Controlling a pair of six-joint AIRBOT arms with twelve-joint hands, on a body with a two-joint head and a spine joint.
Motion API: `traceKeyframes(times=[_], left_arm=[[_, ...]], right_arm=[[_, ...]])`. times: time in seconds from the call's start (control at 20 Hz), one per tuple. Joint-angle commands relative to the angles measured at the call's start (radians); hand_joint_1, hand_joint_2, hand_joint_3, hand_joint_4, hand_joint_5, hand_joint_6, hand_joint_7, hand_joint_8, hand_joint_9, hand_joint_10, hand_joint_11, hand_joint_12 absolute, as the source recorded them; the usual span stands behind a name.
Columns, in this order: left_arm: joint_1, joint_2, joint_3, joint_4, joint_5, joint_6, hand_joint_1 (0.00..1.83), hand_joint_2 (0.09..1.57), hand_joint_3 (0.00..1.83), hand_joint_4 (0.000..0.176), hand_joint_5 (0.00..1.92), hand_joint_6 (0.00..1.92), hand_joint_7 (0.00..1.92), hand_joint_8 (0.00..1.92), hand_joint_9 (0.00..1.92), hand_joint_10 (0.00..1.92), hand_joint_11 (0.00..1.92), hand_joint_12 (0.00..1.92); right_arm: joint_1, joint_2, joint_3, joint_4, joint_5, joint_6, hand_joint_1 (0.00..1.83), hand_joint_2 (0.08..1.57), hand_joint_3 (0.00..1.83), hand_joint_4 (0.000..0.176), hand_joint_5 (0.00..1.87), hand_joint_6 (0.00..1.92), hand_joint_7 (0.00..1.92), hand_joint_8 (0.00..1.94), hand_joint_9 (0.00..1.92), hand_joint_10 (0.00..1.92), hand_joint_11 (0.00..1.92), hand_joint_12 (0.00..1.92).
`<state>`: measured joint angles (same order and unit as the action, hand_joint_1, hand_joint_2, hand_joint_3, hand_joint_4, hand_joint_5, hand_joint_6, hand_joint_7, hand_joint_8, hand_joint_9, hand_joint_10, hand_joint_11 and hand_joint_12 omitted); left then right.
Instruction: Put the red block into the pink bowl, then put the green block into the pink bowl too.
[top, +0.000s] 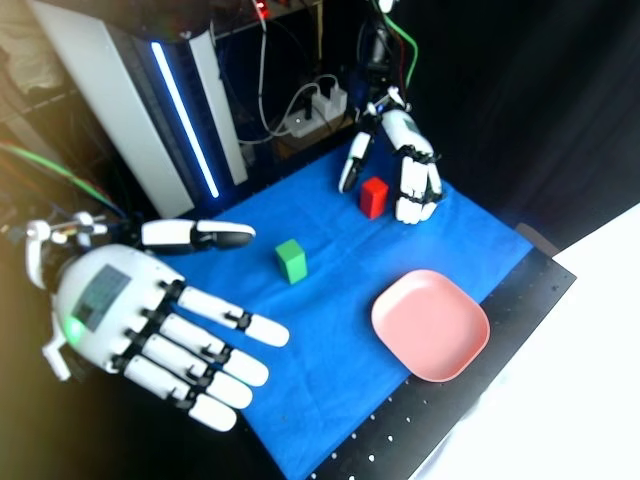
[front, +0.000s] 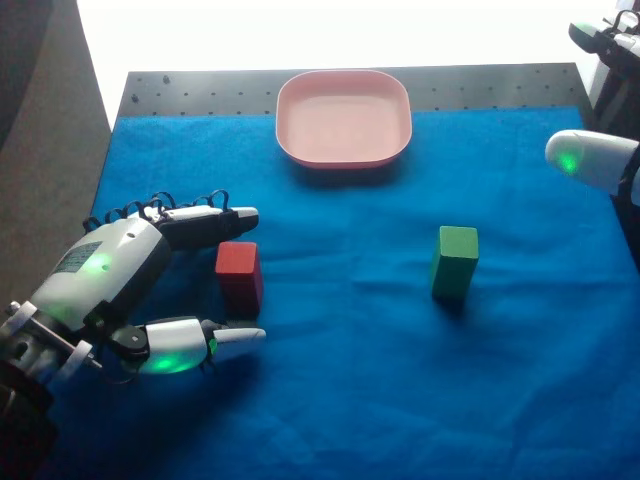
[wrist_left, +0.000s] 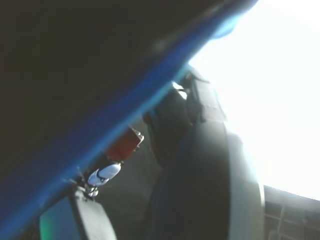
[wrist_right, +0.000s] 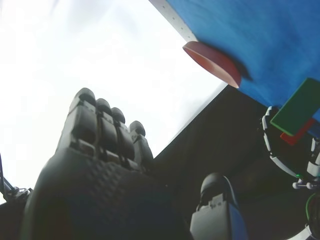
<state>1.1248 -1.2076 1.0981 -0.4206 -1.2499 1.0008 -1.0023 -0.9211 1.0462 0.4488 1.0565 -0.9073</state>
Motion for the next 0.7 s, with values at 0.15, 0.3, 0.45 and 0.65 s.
traceKeyframes(times=[0.15, 0.3, 0.45, 0.65], left_arm=[[-0.015, -0.016, 0.006, 0.026, -0.084, -0.031, 1.11, 0.86, 0.0, 0.0, 0.75, 0.01, 0.87, 0.01, 0.91, 0.02, 0.6, 0.7], [-0.015, -0.023, 0.013, 0.023, -0.078, -0.039, 1.15, 0.89, 0.0, 0.0, 0.81, 0.0, 0.95, 0.0, 1.03, 0.02, 0.72, 0.74], [-0.015, -0.032, 0.027, 0.023, -0.076, -0.067, 1.13, 0.91, 0.0, 0.0, 0.91, 0.01, 1.06, 0.02, 1.16, 0.05, 0.84, 0.91], [-0.015, -0.034, 0.03, 0.023, -0.082, -0.08, 1.26, 1.01, 0.0, 0.0, 1.03, 0.63, 1.32, 0.32, 1.31, 0.05, 0.92, 1.01]], right_arm=[[0.017, 0.001, 0.004, -0.011, 0.126, 0.005, 0.0, 0.95, 0.0, 0.115, 0.05, 0.01, 0.0, 0.0, 0.0, 0.0, 0.0, 0.0], [0.018, 0.0, 0.004, -0.011, 0.126, 0.005, 0.0, 0.96, 0.0, 0.116, 0.05, 0.01, 0.0, 0.0, 0.0, 0.0, 0.0, 0.0], [0.02, -0.002, 0.004, -0.011, 0.127, 0.005, 0.0, 0.95, 0.0, 0.116, 0.05, 0.0, 0.0, 0.0, 0.0, 0.0, 0.0, 0.0], [0.021, -0.002, 0.004, -0.012, 0.127, 0.005, 0.0, 0.94, 0.0, 0.117, 0.04, 0.0, 0.0, 0.0, 0.0, 0.0, 0.0, 0.0]])
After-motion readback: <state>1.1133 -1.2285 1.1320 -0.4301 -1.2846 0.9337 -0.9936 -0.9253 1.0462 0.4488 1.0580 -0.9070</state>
